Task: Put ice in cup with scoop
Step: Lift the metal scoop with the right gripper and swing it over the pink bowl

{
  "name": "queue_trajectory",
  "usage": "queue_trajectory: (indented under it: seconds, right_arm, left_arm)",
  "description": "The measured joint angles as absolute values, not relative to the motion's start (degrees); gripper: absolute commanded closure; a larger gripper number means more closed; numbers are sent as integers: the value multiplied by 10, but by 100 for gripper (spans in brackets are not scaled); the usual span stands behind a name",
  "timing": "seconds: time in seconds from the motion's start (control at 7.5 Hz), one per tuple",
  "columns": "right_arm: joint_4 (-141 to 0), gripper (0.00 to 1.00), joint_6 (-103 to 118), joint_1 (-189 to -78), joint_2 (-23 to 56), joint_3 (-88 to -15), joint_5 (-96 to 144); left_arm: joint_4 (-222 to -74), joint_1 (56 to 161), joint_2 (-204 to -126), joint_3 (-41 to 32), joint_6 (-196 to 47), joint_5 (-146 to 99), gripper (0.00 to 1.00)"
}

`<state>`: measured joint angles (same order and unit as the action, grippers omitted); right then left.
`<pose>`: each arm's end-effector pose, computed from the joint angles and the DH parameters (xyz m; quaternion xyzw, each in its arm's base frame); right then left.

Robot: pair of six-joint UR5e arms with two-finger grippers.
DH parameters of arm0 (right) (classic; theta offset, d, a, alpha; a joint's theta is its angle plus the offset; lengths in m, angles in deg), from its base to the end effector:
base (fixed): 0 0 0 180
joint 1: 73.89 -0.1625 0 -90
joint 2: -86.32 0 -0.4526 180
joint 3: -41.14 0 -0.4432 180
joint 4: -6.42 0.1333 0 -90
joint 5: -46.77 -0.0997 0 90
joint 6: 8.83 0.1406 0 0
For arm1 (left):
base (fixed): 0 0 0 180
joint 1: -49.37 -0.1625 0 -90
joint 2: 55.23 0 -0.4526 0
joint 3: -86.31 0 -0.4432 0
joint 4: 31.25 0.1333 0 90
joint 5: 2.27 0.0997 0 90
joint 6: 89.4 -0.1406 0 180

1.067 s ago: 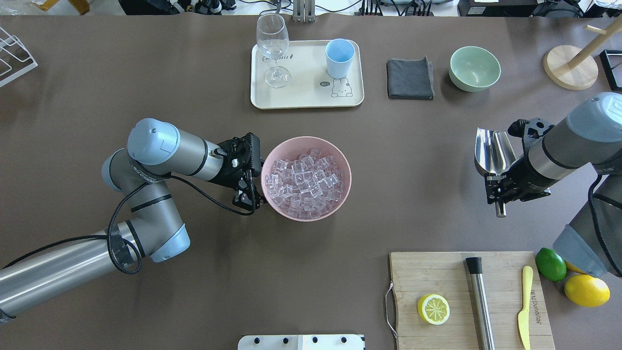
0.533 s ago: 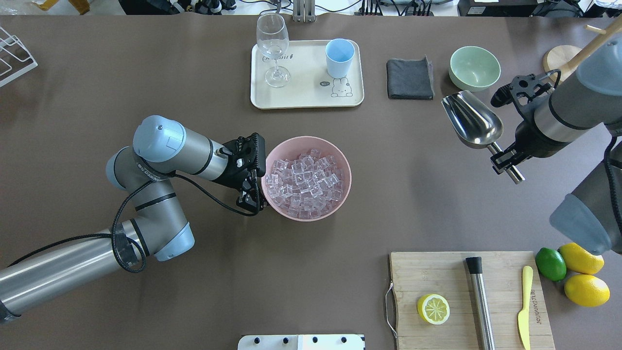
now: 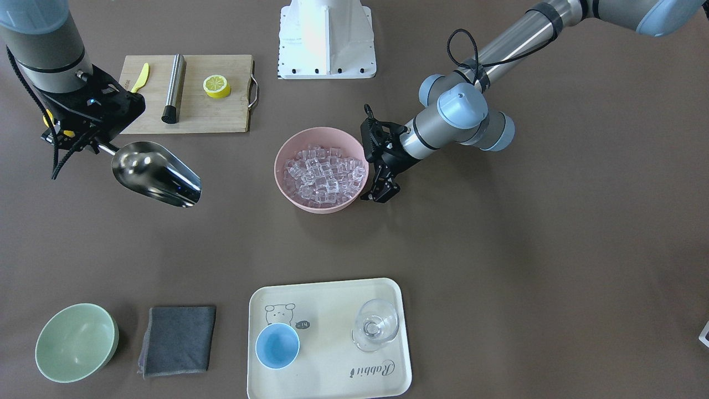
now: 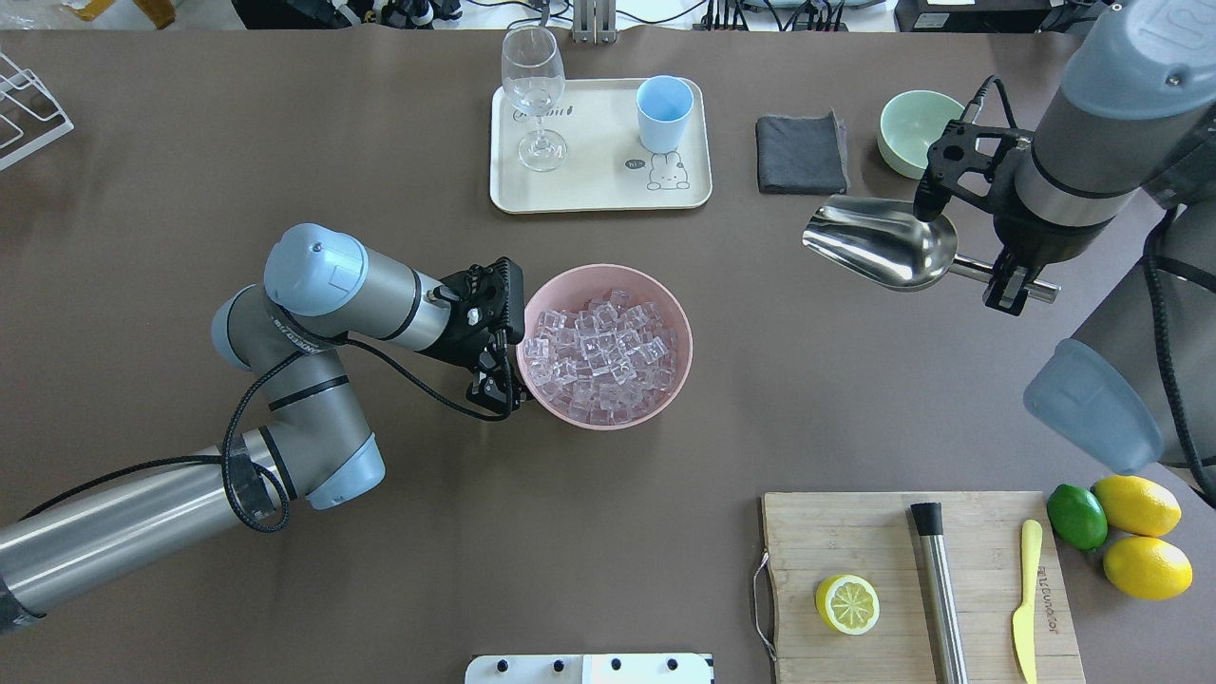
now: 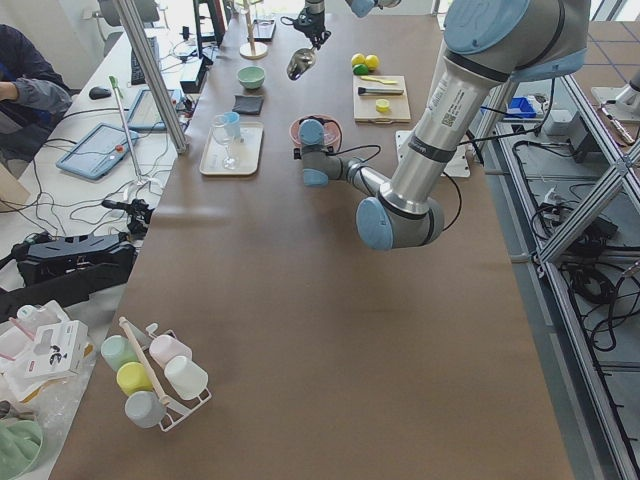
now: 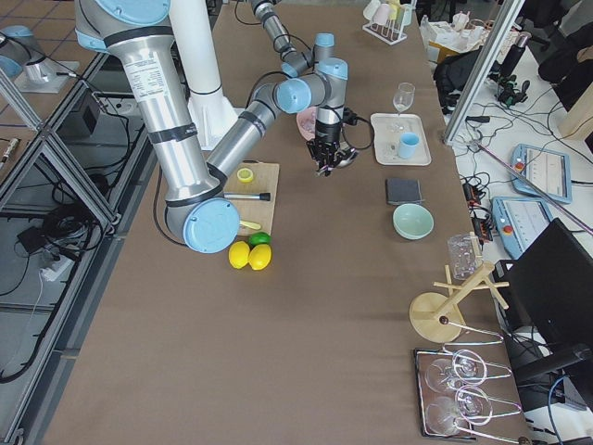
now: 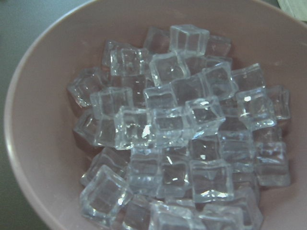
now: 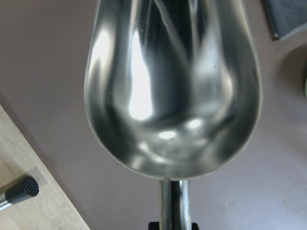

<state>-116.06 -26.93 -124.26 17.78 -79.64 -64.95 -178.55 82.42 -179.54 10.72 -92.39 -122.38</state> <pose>-0.3041 -0.4947 0.3226 0.1309 -0.2138 -0.4954 0.8317 0.6468 -0.4957 0.3152 0.4448 0.4542 0.5174 0.5728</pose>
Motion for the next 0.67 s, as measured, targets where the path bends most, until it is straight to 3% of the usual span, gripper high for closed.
queue_trajectory:
  seconds: [0.67]
  right_arm:
    - [-1369,100,-453,-1208,321,-775,-619]
  left_arm:
    - [-1785,824,-1798,106,-926,-1221,2]
